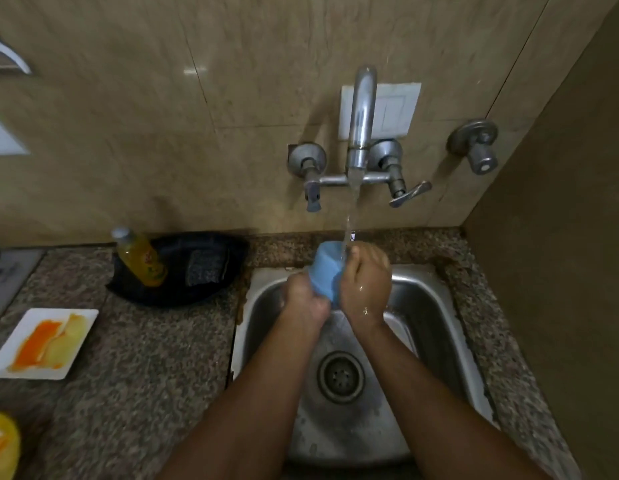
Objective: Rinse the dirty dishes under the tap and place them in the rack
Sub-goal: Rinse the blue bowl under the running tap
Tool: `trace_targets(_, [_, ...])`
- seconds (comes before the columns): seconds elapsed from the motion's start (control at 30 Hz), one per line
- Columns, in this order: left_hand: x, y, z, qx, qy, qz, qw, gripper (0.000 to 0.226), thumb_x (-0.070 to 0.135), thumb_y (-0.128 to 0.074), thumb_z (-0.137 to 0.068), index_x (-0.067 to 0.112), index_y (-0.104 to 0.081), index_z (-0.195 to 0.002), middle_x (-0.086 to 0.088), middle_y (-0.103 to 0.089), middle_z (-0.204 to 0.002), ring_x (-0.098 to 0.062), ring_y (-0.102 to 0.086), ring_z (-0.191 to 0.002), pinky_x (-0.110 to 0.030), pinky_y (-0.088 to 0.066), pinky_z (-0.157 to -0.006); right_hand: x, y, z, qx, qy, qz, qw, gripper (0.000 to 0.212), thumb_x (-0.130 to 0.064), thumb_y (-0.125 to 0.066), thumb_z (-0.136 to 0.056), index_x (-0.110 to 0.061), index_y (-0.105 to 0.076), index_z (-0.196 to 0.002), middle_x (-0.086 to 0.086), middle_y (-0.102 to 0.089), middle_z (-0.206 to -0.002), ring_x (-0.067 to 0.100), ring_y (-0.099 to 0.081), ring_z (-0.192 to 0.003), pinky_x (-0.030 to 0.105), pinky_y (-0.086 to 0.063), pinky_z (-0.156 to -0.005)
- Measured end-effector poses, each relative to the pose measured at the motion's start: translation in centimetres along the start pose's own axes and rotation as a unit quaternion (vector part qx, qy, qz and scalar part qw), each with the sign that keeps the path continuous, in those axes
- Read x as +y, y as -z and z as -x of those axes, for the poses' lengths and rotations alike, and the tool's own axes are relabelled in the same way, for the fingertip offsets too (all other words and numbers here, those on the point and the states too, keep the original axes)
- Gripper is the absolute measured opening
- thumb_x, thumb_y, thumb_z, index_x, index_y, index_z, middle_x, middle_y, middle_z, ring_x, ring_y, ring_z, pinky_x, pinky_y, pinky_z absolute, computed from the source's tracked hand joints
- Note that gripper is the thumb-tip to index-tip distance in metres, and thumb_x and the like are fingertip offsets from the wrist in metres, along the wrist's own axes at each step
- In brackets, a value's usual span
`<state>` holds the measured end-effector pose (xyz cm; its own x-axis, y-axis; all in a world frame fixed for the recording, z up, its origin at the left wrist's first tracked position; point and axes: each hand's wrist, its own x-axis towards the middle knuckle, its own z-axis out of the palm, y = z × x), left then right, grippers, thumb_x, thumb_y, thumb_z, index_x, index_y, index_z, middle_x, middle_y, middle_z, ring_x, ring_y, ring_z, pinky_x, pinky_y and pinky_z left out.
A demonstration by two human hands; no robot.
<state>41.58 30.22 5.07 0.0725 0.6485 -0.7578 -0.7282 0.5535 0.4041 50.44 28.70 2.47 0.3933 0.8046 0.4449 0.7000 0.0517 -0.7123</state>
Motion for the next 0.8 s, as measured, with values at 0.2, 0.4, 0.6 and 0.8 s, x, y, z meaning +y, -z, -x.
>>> trace_targets(0.2, [-0.9,0.1,0.9,-0.004,0.032,0.074,0.997,0.041,0.036,-0.038,-0.1,0.005,-0.058,-0.117,-0.023,-0.062,-0.107,-0.037,-0.059,-0.099,-0.047,-0.047,-0.088,0.2,-0.1,-1.4,-0.051,0.042,-0.027,0.997,0.036,-0.023,-0.039,-0.092,-0.008,-0.071,-0.099,0.006,-0.068,-0.107,0.021,-0.06,-0.1,0.03,-0.045,-0.089])
trace_targets(0.4, [-1.2,0.7,-0.4,0.123,-0.068,-0.06,0.988,0.052,0.051,-0.042,-0.096,0.008,-0.061,-0.118,-0.014,-0.067,-0.119,-0.036,-0.064,-0.108,-0.045,-0.049,-0.098,-1.2,-0.1,-2.1,-0.192,-0.261,-0.049,0.945,0.031,-0.028,-0.042,-0.1,-0.021,-0.065,-0.119,0.003,-0.066,-0.114,0.019,-0.059,-0.091,0.032,-0.045,-0.076])
trace_targets(0.6, [-0.5,1.2,-0.8,0.142,-0.103,-0.141,0.974,0.044,0.049,-0.049,-0.095,0.009,-0.067,-0.093,-0.015,-0.07,-0.092,-0.03,-0.067,-0.082,-0.042,-0.053,-0.087,0.3,1.5,-0.7,-0.381,0.163,0.162,0.896,0.067,-0.047,-0.018,-0.102,-0.015,0.001,-0.157,0.004,-0.001,-0.166,0.023,0.002,-0.152,0.044,-0.007,-0.123])
trace_targets(0.8, [-1.0,0.9,-1.3,0.111,-0.108,-0.212,0.965,0.052,0.048,-0.042,-0.099,0.006,-0.063,-0.121,-0.014,-0.067,-0.115,-0.036,-0.064,-0.107,-0.049,-0.048,-0.102,0.2,1.0,-1.6,-0.338,0.053,0.137,0.93,0.063,-0.044,-0.02,-0.104,-0.012,-0.008,-0.157,0.011,-0.019,-0.162,0.027,-0.014,-0.149,0.041,-0.011,-0.123])
